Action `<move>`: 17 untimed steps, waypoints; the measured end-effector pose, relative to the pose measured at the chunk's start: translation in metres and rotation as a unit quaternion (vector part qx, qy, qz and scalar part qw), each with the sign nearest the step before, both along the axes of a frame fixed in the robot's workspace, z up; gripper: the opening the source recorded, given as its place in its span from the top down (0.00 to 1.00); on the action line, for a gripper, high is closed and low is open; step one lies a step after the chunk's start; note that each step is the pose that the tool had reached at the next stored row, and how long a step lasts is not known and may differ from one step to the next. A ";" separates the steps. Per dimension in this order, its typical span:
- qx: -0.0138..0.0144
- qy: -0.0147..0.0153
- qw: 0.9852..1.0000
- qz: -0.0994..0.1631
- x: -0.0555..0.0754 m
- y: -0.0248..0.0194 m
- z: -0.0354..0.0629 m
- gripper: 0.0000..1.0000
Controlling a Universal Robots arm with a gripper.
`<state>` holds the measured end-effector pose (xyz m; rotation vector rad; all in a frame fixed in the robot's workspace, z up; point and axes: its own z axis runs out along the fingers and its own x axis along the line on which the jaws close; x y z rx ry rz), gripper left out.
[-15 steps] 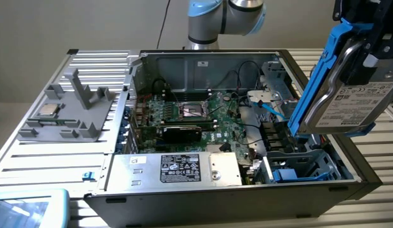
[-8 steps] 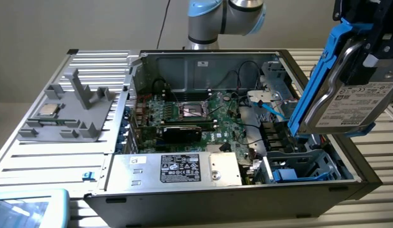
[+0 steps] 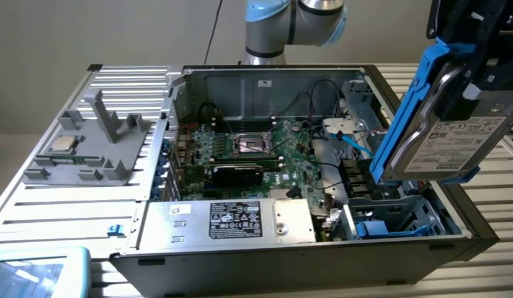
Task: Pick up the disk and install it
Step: 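Insert the disk into the insertion slot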
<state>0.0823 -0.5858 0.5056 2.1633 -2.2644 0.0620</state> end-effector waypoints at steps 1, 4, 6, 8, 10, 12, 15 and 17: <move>0.000 0.001 1.000 0.000 0.000 0.0000 -0.0015 0.63; 0.001 0.003 1.000 0.000 0.000 -0.0004 -0.0058 0.63; 0.001 0.005 1.000 0.000 0.000 -0.0011 -0.0090 0.63; 0.001 0.005 1.000 -0.001 0.001 -0.0030 -0.0146 0.63; 0.001 0.005 1.000 -0.001 0.001 -0.0037 -0.0182 0.63; 0.001 0.005 1.000 -0.001 0.001 -0.0042 -0.0218 0.63; 0.001 0.005 1.000 -0.001 0.002 -0.0049 -0.0273 0.63; 0.001 0.005 1.000 -0.001 0.002 -0.0054 -0.0310 0.63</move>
